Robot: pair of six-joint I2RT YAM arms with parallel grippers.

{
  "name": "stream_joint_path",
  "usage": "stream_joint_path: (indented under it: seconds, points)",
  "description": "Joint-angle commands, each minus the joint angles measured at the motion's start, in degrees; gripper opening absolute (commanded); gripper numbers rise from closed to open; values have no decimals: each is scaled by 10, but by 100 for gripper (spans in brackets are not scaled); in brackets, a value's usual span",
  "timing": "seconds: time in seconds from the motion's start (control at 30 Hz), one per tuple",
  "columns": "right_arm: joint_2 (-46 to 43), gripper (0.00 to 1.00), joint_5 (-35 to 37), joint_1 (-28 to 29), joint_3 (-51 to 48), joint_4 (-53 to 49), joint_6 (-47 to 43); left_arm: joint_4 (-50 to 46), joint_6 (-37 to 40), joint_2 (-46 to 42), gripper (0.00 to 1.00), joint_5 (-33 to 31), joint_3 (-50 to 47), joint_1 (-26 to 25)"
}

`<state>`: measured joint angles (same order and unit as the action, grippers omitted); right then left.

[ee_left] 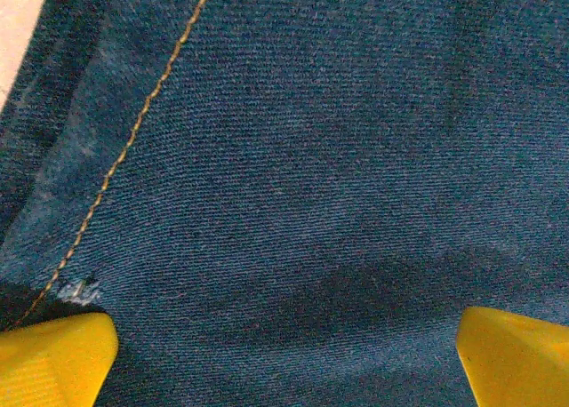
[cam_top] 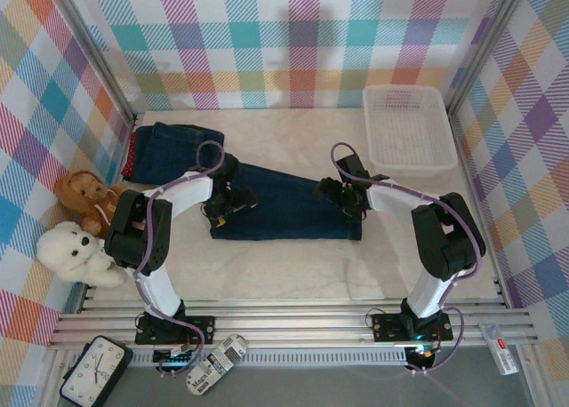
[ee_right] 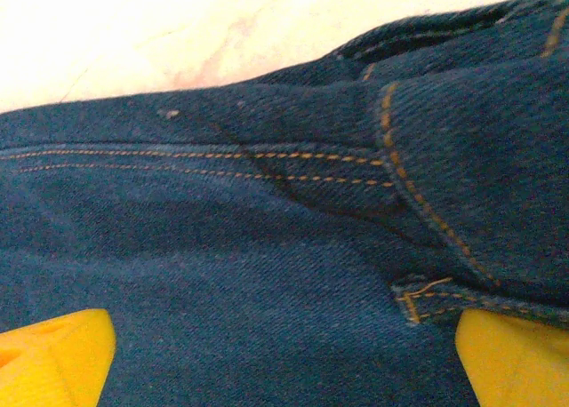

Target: Fold and stack the skirts

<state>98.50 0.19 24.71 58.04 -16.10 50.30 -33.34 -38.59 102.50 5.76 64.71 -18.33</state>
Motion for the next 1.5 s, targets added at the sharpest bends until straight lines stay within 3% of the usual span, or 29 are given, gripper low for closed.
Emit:
stream_joint_path:
  seconds: [0.0, 0.13, 0.33, 0.5, 0.6, 0.73, 0.8, 0.87, 1.1, 1.27, 1.47]
  points:
    - [-16, 99, 36, -30, -27, -43, -33, -37, 36, 11, 100, -75, -24, 9]
    - [-35, 99, -58, -32, -2, -20, -109, -58, 54, -18, 100, -12, 16, 0]
    - [-132, 99, 55, -33, -31, -80, -27, -57, 23, -32, 100, 90, 109, -52]
    - [-240, 99, 58, -37, -131, -54, 24, -57, 0, 11, 98, 134, 183, -121]
    - [-288, 99, 45, -43, -180, -45, 32, -63, -7, 50, 78, 163, 220, -162]
    - [-365, 99, 44, -46, -250, -16, 40, -89, -10, 103, 27, 180, 248, -197]
    - [-402, 97, 46, -48, -279, -12, 56, -88, -11, 123, 13, 191, 244, -206]
    - [-427, 97, 39, -49, -300, -4, 65, -81, -13, 148, 6, 214, 240, -215]
    - [-430, 93, -25, -50, -349, 58, 121, -76, -16, 242, 6, 246, 233, -229]
    - [-376, 89, -60, -50, -355, 117, 171, -76, -13, 232, 7, 215, 228, -229]
    - [-318, 84, -54, -49, -354, 171, 237, -73, -17, 230, 8, 210, 218, -230]
